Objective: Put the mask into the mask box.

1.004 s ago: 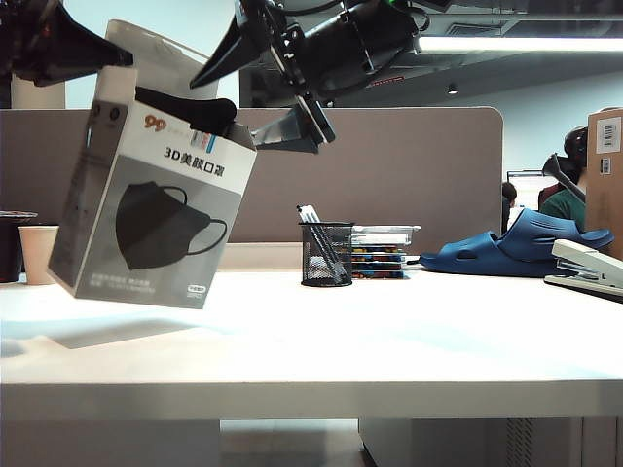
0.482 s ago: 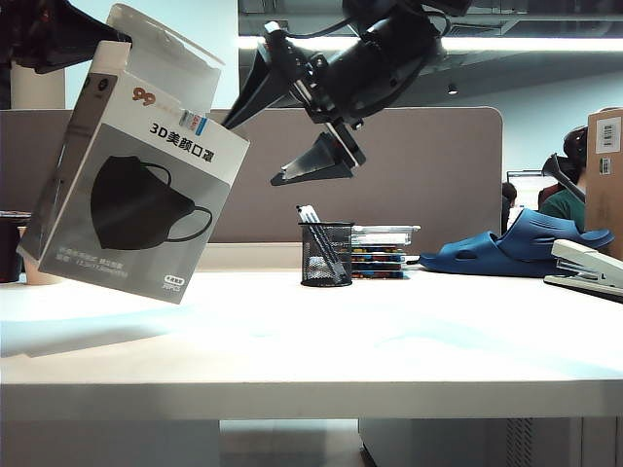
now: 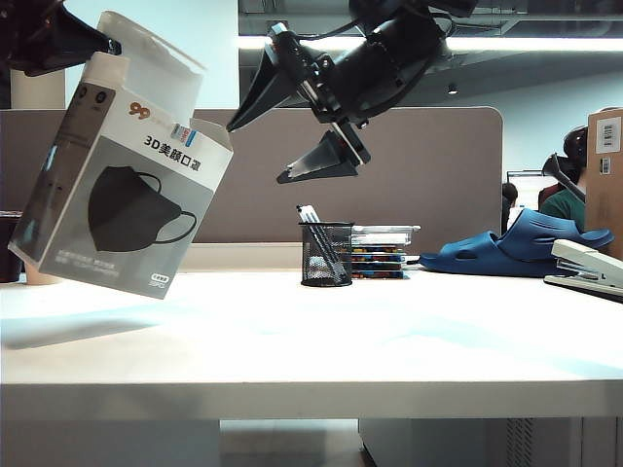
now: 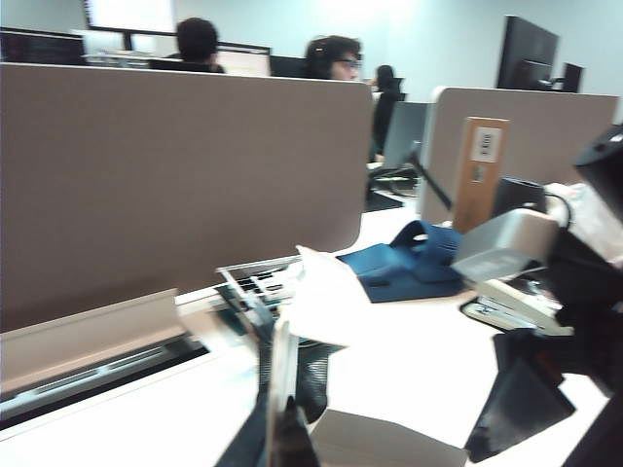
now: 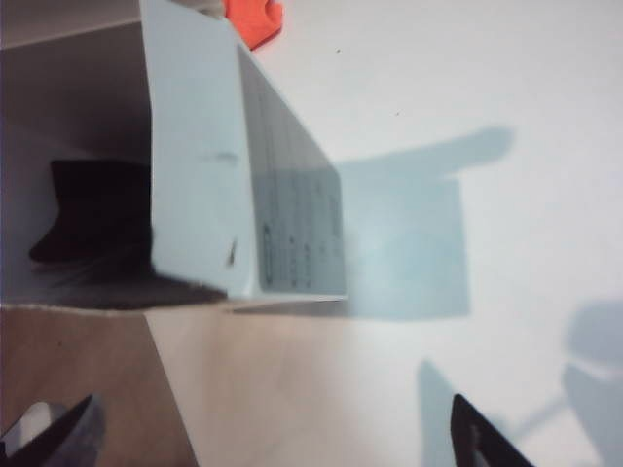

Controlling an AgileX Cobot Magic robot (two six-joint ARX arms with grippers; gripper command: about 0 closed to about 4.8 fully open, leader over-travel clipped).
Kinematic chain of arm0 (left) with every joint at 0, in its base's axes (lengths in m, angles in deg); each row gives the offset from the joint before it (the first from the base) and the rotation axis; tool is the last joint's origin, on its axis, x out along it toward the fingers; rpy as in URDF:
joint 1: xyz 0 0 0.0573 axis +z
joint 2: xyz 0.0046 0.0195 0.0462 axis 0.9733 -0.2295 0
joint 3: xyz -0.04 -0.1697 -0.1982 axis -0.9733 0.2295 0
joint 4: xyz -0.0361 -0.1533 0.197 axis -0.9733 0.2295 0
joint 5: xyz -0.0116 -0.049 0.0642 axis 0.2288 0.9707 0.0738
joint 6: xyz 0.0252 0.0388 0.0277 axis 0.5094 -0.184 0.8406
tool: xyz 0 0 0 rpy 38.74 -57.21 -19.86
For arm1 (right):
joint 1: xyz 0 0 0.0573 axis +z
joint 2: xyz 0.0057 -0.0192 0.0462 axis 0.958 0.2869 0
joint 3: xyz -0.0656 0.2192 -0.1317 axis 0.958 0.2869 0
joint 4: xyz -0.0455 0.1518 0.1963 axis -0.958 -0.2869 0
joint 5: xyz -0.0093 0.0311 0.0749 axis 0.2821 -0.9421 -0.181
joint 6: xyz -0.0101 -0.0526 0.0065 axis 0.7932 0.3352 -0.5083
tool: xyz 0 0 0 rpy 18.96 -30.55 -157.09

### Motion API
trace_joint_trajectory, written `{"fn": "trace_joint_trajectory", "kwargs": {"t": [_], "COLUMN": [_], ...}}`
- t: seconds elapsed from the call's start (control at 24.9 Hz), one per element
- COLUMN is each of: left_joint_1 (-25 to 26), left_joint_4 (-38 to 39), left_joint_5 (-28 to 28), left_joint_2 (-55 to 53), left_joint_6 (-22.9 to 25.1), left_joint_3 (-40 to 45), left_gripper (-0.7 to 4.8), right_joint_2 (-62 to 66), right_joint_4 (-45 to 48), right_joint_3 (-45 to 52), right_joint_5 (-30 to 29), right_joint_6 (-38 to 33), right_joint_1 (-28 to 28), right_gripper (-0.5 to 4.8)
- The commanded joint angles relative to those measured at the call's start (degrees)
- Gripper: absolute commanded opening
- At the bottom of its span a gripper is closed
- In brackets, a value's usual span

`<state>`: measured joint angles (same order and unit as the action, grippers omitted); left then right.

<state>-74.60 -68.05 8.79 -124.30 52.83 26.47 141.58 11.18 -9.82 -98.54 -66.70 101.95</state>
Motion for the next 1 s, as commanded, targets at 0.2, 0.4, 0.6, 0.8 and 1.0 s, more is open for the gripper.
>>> {"fn": "trace_joint_trajectory", "kwargs": {"t": [0.2, 0.4, 0.6, 0.8, 1.0], "left_joint_1": [0.0, 0.1, 0.1, 0.1, 0.1], "left_joint_4": [4.7, 4.5, 4.4, 4.0, 5.6], "left_joint_5": [-13.4, -15.8, -15.6, -15.8, -15.6], "left_joint_2": [0.1, -0.9, -3.6, -5.4, -5.8], "left_joint_6": [0.3, 0.3, 0.5, 1.8, 4.6], "left_joint_3": [-0.1, -0.1, -0.1, -0.1, -0.1], "left_gripper": [-0.06, -0.06, -0.06, -0.06, -0.05], "right_joint_2": [-3.8, -6.2, -8.2, -10.9, -14.8], "right_joint_4": [4.2, 5.2, 5.3, 5.4, 5.4], "right_joint_3": [-0.2, -0.2, -0.2, -0.2, -0.2], "right_joint_5": [6.8, 8.7, 10.3, 10.9, 19.5], "right_joint_6": [1.0, 3.8, 4.1, 5.5, 9.0], "right_joint_1": [-3.3, -5.7, -7.5, -10.1, -12.0], "right_gripper": [3.6, 2.68, 2.16, -0.08, -0.08]}}
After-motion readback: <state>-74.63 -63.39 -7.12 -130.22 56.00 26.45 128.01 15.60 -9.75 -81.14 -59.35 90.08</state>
